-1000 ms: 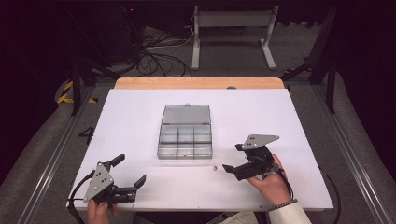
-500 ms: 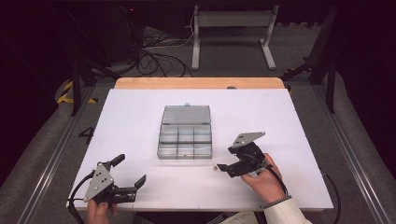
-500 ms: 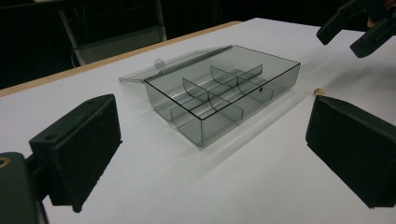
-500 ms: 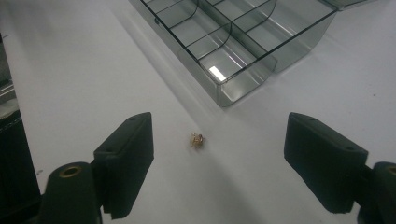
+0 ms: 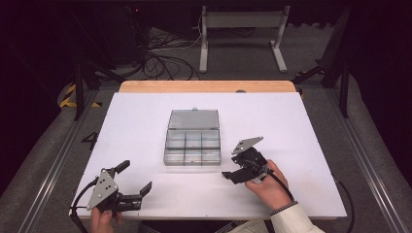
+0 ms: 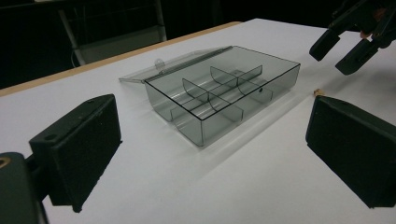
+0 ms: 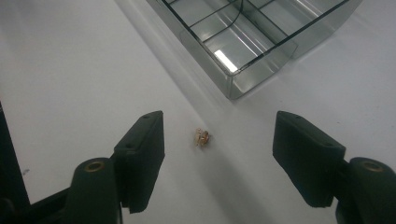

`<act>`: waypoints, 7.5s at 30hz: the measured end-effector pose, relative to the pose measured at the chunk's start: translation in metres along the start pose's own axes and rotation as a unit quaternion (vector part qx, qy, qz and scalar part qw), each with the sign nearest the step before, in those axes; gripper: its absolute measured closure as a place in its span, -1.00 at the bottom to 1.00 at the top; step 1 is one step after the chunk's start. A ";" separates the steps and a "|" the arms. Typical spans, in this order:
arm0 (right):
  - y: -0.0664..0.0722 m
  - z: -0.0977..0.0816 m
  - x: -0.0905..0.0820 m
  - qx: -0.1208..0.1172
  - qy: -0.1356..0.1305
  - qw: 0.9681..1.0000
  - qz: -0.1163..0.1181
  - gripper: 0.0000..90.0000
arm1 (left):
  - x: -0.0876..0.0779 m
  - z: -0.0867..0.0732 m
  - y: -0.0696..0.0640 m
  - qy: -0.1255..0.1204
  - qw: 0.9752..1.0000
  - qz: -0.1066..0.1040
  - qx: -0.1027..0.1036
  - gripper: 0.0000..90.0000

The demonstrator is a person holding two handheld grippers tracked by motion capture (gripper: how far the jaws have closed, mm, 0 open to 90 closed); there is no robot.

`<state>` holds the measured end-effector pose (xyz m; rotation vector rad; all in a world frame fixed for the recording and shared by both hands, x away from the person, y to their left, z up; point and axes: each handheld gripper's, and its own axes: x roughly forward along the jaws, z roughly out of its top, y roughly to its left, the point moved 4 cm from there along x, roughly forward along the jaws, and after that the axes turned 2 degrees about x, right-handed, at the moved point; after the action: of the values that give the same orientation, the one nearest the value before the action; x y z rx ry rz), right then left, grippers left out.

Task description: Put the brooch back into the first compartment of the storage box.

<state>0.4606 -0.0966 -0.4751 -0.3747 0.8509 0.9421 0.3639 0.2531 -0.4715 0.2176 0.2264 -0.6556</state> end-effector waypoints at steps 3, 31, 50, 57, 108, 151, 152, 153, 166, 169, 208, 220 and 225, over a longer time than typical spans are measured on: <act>0.001 0.001 0.004 -0.002 0.010 1.000 0.000 -0.17 | 0.000 0.000 0.000 -0.001 1.000 0.001 0.001 -0.91; 0.013 0.005 0.034 -0.023 0.069 0.997 -0.014 0.23 | 0.001 0.000 0.000 0.001 1.000 -0.002 0.005 -0.91; 0.014 0.003 0.038 -0.024 0.085 0.996 -0.030 0.58 | 0.000 0.000 -0.001 -0.001 1.000 -0.002 0.002 -0.91; 0.015 0.003 0.038 -0.022 0.086 0.996 -0.030 0.74 | 0.000 0.000 -0.001 -0.001 1.000 -0.002 0.002 -0.91; 0.018 0.017 -0.006 -0.042 -0.033 0.998 -0.043 0.78 | 0.000 0.001 -0.001 -0.002 1.000 -0.001 0.002 -0.91; 0.008 0.065 -0.012 -0.036 -0.041 0.998 -0.033 0.78 | -0.001 0.001 0.000 -0.002 1.000 0.000 0.003 -0.91; 0.007 0.067 -0.012 -0.036 -0.041 0.998 -0.035 0.78 | -0.001 0.001 0.000 -0.002 1.000 0.000 0.004 -0.91; 0.007 0.068 -0.011 -0.036 -0.041 0.998 -0.034 0.78 | -0.001 0.001 0.000 -0.002 1.000 0.000 0.004 -0.91; 0.008 0.090 -0.004 -0.048 -0.036 0.998 -0.034 0.78 | -0.001 0.001 0.001 -0.004 1.000 0.000 0.004 -0.91; 0.007 0.095 -0.002 -0.050 -0.038 0.997 -0.033 0.78 | -0.001 0.001 0.001 -0.003 1.000 0.000 0.005 -0.91; 0.013 0.127 0.051 -0.050 -0.061 0.997 -0.021 0.78 | -0.002 0.001 0.002 -0.004 1.000 -0.002 0.005 -0.91; 0.015 0.133 0.071 -0.039 -0.073 0.996 -0.015 0.78 | -0.002 0.001 0.002 -0.004 1.000 -0.003 0.005 -0.91; 0.014 0.134 0.081 -0.033 -0.068 0.997 -0.014 0.78 | -0.001 0.001 0.001 -0.004 1.000 -0.003 0.005 -0.91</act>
<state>0.5364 0.0392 -0.4530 -0.3737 0.6894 0.9600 0.3639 0.2547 -0.4698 0.2227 0.2158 -0.6639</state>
